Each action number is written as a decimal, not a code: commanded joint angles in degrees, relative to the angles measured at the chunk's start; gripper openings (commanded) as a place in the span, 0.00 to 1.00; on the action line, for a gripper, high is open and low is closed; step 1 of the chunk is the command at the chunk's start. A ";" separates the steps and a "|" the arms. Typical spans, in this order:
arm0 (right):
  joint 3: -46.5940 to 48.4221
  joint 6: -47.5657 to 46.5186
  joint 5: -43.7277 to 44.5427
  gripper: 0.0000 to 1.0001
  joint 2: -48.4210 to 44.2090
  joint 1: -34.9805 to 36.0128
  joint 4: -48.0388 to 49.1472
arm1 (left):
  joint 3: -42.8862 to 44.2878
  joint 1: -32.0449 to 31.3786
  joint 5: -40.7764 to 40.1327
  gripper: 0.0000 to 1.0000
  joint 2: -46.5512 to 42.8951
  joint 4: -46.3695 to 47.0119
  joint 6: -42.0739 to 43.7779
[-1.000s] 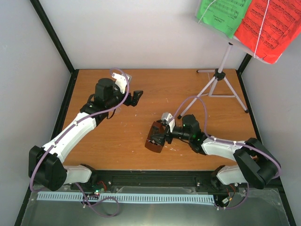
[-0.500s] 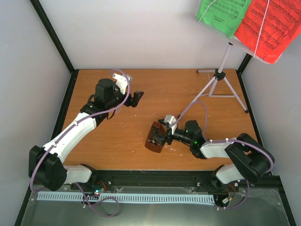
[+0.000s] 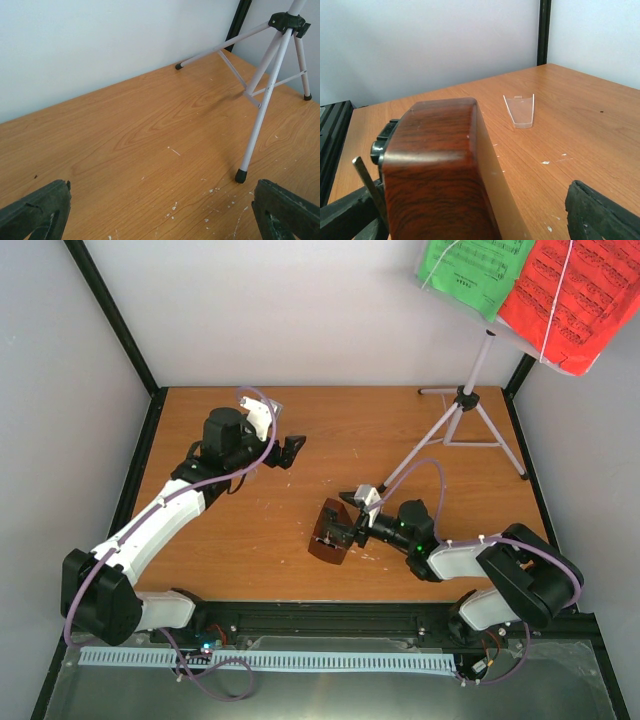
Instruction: Pack up the instrument practice props
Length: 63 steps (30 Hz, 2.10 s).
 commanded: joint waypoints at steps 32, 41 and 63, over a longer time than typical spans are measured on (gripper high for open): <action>-1.27 2.41 1.43 0.67 3.16 0.46 7.27 | 0.02 0.18 1.30 0.99 -0.26 2.13 0.68; -1.43 2.61 1.36 0.63 3.43 0.46 7.97 | -0.02 0.08 7.73 0.99 0.01 2.76 0.10; -1.72 2.66 1.53 0.62 2.32 0.46 7.36 | -3.48 -6.56 35.69 0.77 7.80 3.97 -8.22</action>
